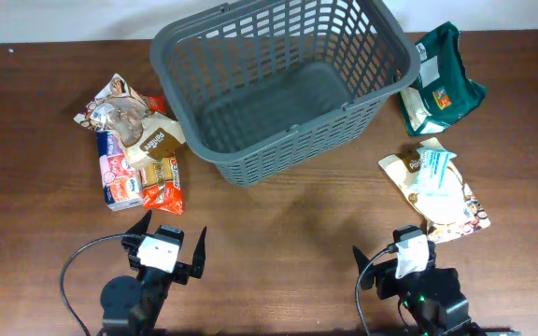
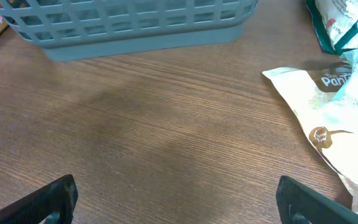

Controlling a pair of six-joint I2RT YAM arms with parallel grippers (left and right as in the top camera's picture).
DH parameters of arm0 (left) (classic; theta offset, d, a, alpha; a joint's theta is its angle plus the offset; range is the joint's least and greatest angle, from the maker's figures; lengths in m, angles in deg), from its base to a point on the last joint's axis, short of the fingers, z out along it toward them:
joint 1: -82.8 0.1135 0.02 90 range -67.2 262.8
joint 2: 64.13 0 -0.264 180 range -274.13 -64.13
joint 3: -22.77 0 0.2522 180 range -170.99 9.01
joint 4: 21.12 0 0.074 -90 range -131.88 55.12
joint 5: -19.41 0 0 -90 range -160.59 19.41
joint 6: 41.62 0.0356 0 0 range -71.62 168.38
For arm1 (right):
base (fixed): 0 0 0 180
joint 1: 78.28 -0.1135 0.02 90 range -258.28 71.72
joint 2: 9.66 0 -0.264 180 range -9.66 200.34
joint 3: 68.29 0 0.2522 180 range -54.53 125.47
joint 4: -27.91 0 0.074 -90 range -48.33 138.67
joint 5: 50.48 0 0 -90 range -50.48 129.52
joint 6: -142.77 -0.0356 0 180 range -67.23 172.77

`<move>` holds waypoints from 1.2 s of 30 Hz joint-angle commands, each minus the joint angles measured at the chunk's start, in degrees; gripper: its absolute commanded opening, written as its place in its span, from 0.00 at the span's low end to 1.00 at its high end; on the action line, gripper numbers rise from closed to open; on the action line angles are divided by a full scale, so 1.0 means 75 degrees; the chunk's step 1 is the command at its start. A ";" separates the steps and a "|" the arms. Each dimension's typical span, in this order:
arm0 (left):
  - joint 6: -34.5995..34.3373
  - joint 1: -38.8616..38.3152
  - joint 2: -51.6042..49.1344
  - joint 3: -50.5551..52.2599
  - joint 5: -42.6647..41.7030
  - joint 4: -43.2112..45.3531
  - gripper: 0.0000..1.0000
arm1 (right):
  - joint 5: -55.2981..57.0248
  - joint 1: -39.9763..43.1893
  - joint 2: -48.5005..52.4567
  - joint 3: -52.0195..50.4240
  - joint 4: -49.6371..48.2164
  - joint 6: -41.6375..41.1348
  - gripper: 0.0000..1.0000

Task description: Pack container

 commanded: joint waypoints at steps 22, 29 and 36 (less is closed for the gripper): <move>0.0125 0.0047 0.0067 0.0061 -0.0105 0.0017 0.99 | -0.0548 -0.0032 -0.0096 -0.0058 -0.0545 -0.6910 0.99; 0.0125 0.0047 0.0067 0.0061 -0.0105 0.0017 0.99 | -0.1784 -0.0032 0.0857 0.0816 -0.1547 -0.4960 0.99; 0.0125 0.0047 0.0067 0.0061 -0.0105 0.0017 0.99 | -0.0708 -0.0032 0.4261 0.4071 0.0440 -0.3386 0.99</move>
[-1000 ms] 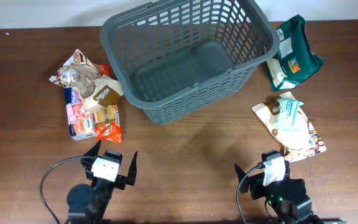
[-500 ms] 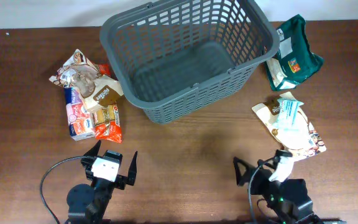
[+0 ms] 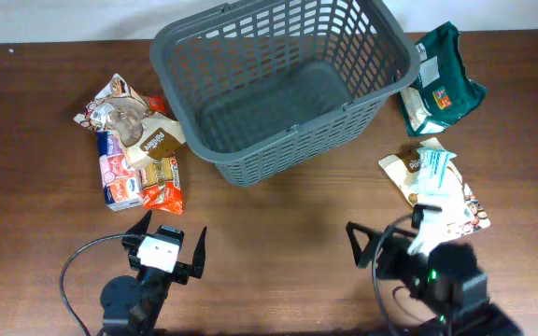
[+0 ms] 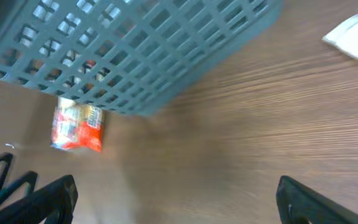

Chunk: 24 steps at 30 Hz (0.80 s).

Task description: Pack container

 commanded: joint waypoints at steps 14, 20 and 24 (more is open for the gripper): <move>0.0122 0.0047 0.0067 0.0052 -0.0105 0.0026 0.99 | 0.2066 -0.0023 0.7976 0.9384 0.3920 0.3381 1.00; 0.0125 0.0047 0.0067 0.0052 -0.0102 0.0026 0.99 | 0.2081 0.0504 0.9436 1.1823 0.3509 0.3926 0.58; 0.0125 0.0047 0.0067 0.0052 -0.0105 0.0026 0.99 | 0.1929 0.1061 1.0153 1.2243 0.3098 0.4004 0.04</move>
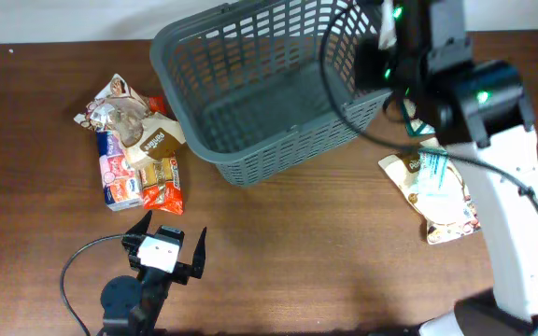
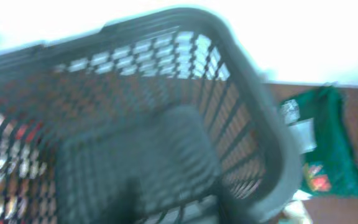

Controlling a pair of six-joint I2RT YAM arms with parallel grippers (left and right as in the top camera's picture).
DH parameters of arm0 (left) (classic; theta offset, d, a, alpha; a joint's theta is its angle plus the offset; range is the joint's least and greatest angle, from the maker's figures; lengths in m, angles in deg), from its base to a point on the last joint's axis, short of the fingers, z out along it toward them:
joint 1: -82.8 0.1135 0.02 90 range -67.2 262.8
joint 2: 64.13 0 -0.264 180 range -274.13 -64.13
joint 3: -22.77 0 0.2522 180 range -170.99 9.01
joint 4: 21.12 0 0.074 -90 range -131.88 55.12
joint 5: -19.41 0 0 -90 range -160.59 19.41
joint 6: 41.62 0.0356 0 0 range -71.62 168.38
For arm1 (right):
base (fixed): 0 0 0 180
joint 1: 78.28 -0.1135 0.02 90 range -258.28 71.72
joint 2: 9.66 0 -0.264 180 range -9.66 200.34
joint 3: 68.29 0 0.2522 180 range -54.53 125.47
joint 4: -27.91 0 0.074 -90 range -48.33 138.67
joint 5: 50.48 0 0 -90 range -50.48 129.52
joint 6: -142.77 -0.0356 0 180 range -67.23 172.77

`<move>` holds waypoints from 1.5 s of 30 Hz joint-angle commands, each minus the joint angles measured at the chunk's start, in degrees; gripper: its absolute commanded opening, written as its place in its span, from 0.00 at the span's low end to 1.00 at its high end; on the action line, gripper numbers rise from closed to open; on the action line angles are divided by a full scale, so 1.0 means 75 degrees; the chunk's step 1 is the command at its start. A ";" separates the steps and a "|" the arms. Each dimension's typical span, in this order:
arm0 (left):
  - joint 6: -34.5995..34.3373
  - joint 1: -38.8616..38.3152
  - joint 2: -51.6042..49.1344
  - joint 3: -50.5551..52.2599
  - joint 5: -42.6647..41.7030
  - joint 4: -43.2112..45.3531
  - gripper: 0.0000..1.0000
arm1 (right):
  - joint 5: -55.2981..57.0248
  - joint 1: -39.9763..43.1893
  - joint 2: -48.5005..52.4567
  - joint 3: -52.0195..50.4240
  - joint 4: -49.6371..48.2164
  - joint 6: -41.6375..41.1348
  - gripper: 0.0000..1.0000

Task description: Pack container

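The grey slatted basket [image 1: 250,159] stands at the back centre with nothing in it. My right arm is raised high over the basket's right rim, and its gripper [image 1: 386,37] is near the top edge of the overhead view. The right wrist view is blurred. It looks down into the basket [image 2: 253,124], with a green bag [image 2: 328,143] on the table to its right. The blur hides how the jaws stand. My left gripper [image 1: 168,245] rests open at the front left, holding nothing. A white snack pouch [image 1: 437,191] lies to the right of the basket.
A pile of snack packets [image 1: 129,140] lies left of the basket, with an orange pack [image 1: 163,184] at its near end. In the overhead view the right arm covers most of the green bag. A cable loops beside the left arm's base [image 1: 73,271].
My right arm has risen from low over the front right of the table to high above the basket's right rim. Its camera now looks into the basket. The left arm has not moved.
Both grippers first rested open at the front edge of the table. The right gripper then sat tilted and turned left, facing the basket's side. Now it is high over the basket's right rim. No packet has moved.
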 commanded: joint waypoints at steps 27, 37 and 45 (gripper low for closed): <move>0.0125 0.0047 0.0061 0.0032 -0.0105 0.0017 0.99 | -0.0455 0.1000 0.1749 0.0201 0.2116 0.0490 0.04; 0.0125 0.0047 0.0061 0.0032 -0.0105 0.0017 0.99 | -0.0452 0.0536 0.1682 0.0207 0.2838 0.0265 0.04; 0.0125 0.0047 0.0061 0.0032 -0.0102 0.0017 0.99 | -0.0446 0.0041 0.1647 0.0210 0.3375 -0.0122 0.04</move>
